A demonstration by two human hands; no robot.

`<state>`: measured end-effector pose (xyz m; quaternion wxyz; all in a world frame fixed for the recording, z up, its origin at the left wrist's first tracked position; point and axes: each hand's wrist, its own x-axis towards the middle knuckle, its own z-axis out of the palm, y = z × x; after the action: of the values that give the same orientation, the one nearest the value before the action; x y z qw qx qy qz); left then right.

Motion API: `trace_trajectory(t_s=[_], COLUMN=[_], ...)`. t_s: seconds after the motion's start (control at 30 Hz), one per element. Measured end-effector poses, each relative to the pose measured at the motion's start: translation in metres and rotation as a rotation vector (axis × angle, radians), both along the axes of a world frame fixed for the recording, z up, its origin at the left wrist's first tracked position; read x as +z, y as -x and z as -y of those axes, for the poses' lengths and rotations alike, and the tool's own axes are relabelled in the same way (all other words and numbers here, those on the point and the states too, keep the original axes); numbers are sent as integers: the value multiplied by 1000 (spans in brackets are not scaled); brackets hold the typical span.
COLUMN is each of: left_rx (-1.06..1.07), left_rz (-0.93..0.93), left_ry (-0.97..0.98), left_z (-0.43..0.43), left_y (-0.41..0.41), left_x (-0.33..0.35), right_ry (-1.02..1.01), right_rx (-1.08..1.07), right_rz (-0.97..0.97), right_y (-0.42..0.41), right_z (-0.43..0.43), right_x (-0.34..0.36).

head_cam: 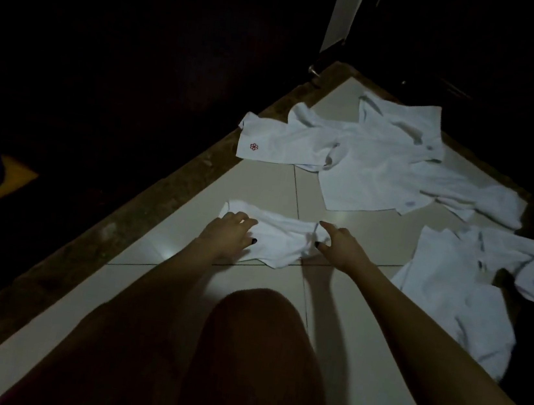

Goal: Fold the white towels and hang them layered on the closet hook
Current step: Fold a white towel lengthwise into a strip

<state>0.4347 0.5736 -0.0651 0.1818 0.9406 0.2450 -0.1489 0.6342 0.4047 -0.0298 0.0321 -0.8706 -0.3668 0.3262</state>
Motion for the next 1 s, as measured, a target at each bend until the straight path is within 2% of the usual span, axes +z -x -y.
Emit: trace_trajectory(t_s=[0.23, 0.33, 0.4, 0.53, 0.7, 0.83, 1.0], left_rx=[-61, -153, -141, -146, -89, -16, 78], left_rz=[35, 200, 303, 368, 75, 121, 221], left_ry=[53, -34, -125, -197, -56, 147, 247], left_z=[10, 18, 19, 12, -3, -9, -27], left_y=[1, 4, 0, -15, -30, -32, -27], left_x=[-84, -100, -106, -115, -120, -98, -20], right_ry=[10, 17, 0, -23, 101, 129, 49], right_rx=[10, 17, 35, 25, 219, 214, 168], right_rz=[10, 25, 47, 44, 41, 73, 167], right_y=[-13, -17, -21, -27, -26, -25, -22], right_z=[-19, -24, -23, -20, -12, -6, -7], right_x=[-79, -94, -105, -115, -107, -90, -26])
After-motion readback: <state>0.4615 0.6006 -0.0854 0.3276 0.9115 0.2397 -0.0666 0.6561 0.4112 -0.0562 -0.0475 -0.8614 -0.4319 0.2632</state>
